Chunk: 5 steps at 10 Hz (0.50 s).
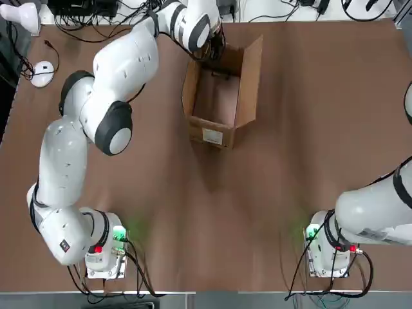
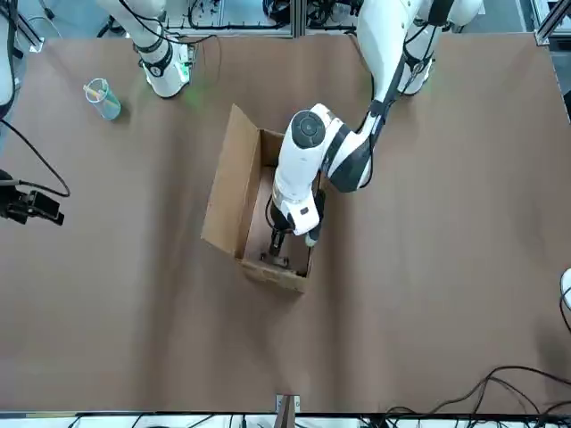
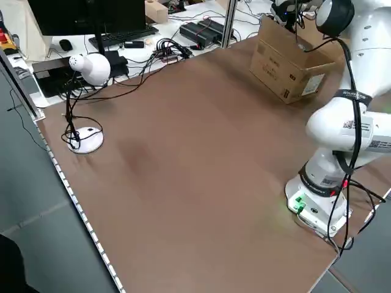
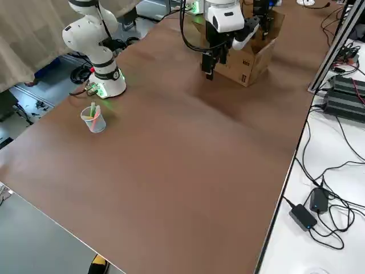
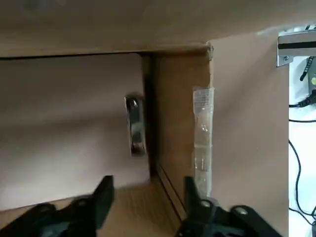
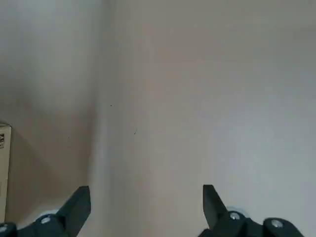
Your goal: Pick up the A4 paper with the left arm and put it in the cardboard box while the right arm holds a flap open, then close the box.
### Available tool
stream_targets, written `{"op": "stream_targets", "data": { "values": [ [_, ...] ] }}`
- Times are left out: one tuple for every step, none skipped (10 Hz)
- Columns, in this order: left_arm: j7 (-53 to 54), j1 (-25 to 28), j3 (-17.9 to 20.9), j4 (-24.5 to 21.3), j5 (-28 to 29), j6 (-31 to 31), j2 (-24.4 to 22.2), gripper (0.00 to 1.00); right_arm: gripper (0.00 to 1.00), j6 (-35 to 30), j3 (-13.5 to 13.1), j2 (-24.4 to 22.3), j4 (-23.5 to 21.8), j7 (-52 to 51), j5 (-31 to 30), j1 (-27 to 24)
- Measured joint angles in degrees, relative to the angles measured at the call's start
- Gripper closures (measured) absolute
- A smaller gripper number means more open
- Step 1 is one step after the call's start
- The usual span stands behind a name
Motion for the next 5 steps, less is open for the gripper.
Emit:
{"op": "stream_targets", "data": {
  "values": [
    [0.35,0.01,0.01,0.06,-0.01,-0.43,-0.03,0.13,0.00,0.00,0.00,0.00,0.00,0.00,0.00,0.00],
    [0.59,0.05,0.19,0.35,-0.01,-1.85,-0.16,0.01,0.00,0.00,0.00,0.00,0.00,0.00,0.00,0.00],
    [0.94,0.14,0.54,0.94,-0.01,-3.53,-0.85,0.00,0.00,0.01,0.03,0.00,0.00,0.00,0.02,0.00],
    [1.23,0.38,0.65,1.49,-0.01,-5.77,-2.87,0.00,0.00,0.02,0.06,0.00,-0.01,0.00,0.11,0.00],
    [1.28,0.72,0.69,2.03,-0.01,-9.26,-6.02,0.00,0.00,0.03,0.07,0.00,-0.05,0.00,0.93,0.00]
  ]
}}
